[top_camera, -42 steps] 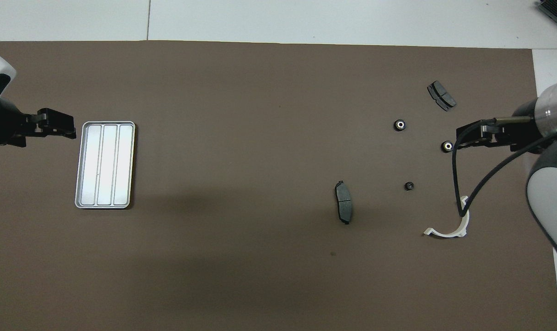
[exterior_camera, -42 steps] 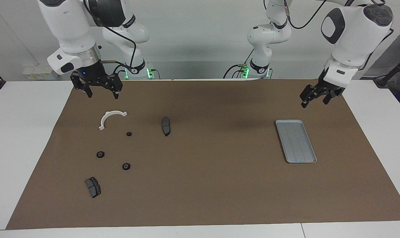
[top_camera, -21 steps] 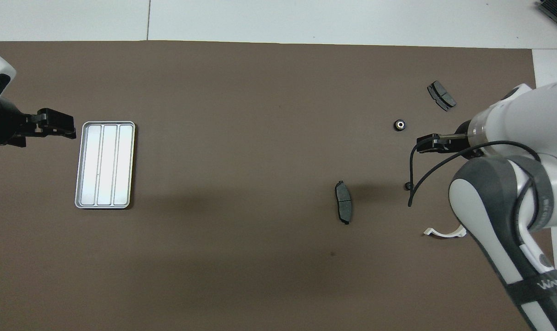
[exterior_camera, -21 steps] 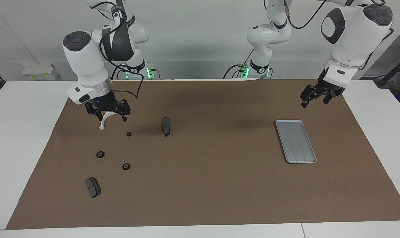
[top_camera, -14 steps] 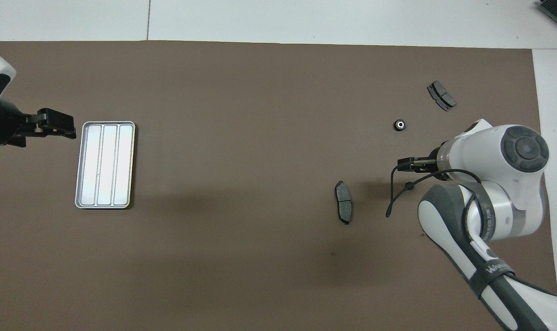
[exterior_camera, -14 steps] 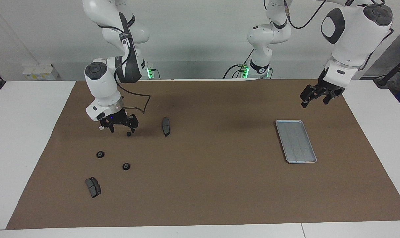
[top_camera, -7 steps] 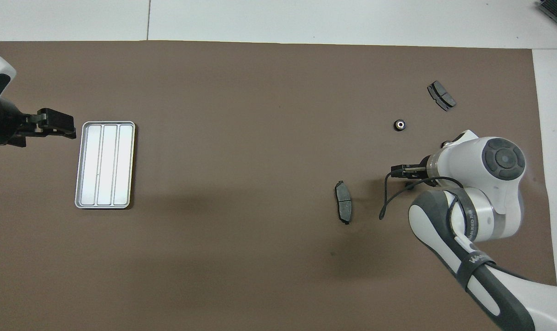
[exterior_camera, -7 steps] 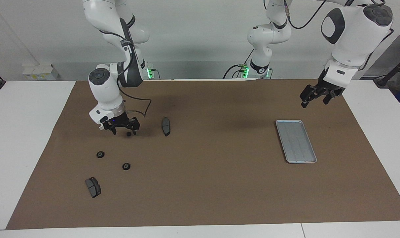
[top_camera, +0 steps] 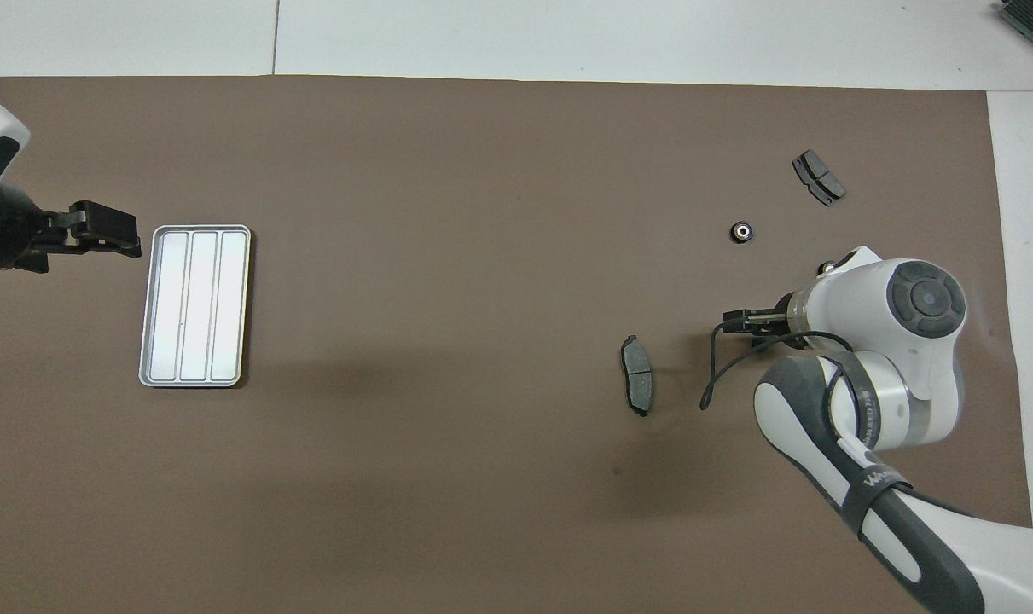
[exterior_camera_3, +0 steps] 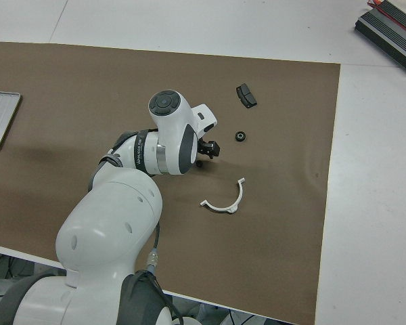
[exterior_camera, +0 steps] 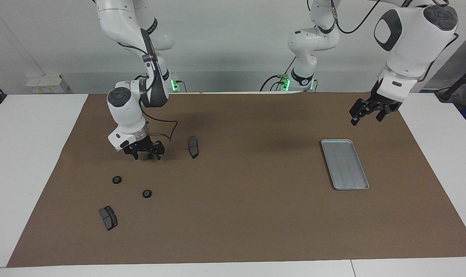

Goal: Pick bearing gear from pile to tray

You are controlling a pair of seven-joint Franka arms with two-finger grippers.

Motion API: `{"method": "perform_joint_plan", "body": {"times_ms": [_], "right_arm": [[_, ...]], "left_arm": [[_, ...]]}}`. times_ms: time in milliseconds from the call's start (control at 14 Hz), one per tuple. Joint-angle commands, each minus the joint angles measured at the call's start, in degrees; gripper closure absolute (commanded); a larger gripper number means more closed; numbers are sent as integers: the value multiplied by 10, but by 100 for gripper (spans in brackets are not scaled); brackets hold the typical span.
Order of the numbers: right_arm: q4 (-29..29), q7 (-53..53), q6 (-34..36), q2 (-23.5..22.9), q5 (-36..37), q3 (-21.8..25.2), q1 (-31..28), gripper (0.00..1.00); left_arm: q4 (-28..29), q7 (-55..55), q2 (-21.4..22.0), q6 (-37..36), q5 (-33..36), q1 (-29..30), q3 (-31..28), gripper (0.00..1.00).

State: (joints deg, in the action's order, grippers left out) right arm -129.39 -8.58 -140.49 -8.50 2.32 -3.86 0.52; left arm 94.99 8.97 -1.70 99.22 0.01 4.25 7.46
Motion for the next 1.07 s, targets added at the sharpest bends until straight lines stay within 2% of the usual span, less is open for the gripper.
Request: {"method": "perform_joint_plan", "body": {"times_ms": [0, 143, 286, 429, 786, 857, 1000], "right_arm": [[-29, 10, -19, 9, -14, -2, 1, 0], [-34, 11, -19, 11, -14, -2, 2, 0], [-39, 10, -19, 13, -14, -2, 3, 10], [-39, 13, -20, 13, -14, -2, 2, 29], [-36, 9, -18, 12, -14, -3, 3, 90], [-32, 8, -16, 12, -14, -3, 3, 99], [-11, 2, -8, 13, -14, -3, 5, 100]], "left_arm": [[15, 0, 13, 6, 10, 6, 5, 0], [14, 0, 13, 7, 10, 6, 5, 0], [15, 0, 13, 6, 10, 6, 5, 0], [14, 0, 13, 6, 10, 6, 5, 0], [15, 0, 13, 7, 10, 6, 5, 0], [14, 0, 13, 6, 10, 6, 5, 0], [14, 0, 13, 6, 10, 6, 5, 0]]}}
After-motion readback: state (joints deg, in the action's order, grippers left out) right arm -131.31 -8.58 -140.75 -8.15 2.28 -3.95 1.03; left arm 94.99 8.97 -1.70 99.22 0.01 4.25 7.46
